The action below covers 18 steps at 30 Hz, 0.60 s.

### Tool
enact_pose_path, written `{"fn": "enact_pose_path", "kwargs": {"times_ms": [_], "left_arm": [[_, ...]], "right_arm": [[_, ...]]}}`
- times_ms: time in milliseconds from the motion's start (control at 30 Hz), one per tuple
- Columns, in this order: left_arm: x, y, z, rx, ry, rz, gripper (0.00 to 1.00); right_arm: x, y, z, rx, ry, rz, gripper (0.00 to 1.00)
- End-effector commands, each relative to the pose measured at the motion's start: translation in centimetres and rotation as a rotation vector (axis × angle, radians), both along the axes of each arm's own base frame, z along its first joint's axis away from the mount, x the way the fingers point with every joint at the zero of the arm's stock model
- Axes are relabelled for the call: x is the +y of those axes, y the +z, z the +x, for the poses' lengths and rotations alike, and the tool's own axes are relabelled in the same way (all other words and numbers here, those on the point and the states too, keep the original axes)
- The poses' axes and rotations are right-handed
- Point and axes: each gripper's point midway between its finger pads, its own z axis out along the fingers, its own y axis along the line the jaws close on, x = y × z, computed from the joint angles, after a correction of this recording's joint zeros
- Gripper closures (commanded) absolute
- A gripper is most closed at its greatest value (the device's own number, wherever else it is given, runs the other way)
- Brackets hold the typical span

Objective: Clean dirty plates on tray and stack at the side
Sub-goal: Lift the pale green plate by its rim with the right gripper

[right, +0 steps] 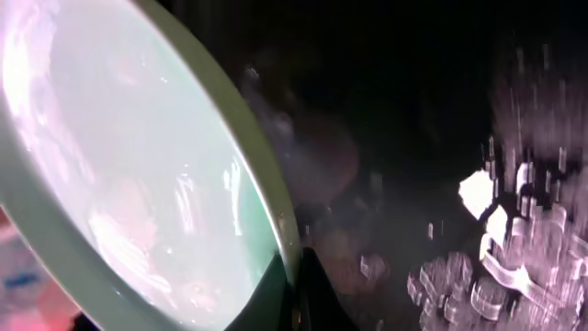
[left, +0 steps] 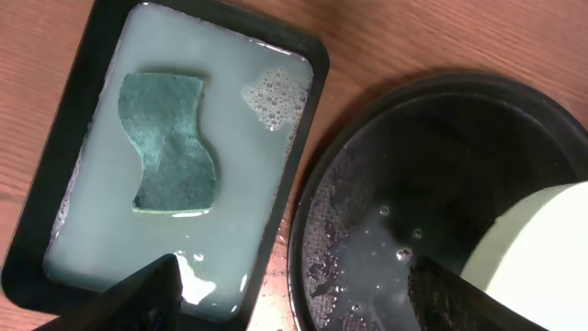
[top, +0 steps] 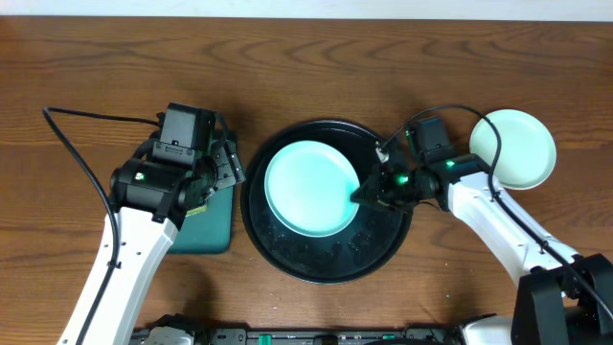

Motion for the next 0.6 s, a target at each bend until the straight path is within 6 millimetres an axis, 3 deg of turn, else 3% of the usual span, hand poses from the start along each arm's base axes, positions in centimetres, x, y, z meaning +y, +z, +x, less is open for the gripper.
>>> {"fn": "enact_pose_path", "kwargs": {"times_ms": [0,133,233,333,467,567], "left_arm": [[-0.2,0.3,-0.1,-0.007,0.015,-0.020,0.21],[-0.2,0.3,-0.2,-0.004,0.015,-0.018,0.20],[-0.1,0.2,-0.3,0.002,0.015,-0.016,0.20],[-0.1,0.2,-0.4,0.005,0.015,-0.016,0.20],[-0.1,0.0,-0.3,0.009,0.015,-0.014,0.20],[-0.2,-0.4,-0.2,0.026,0.015,-0.010,0.20]], "right_arm": [[0.3,1.6,2.0,-0.234,0.113,0.013,0.98],[0.2,2.5,5.3,-0.433,0.109,-0.033,0.98],[-0.5,2.7,6.7,-0.493,0.074,-0.089,0.98],[-1.7,2.2,7.1,-0.515,0.058,-0.180,0.98],[-5.1,1.1,6.8,-0.536,0.050,-0.437,0.98],[-5.9,2.3,6.0,-0.598,0.076,-0.573,0.98]]}}
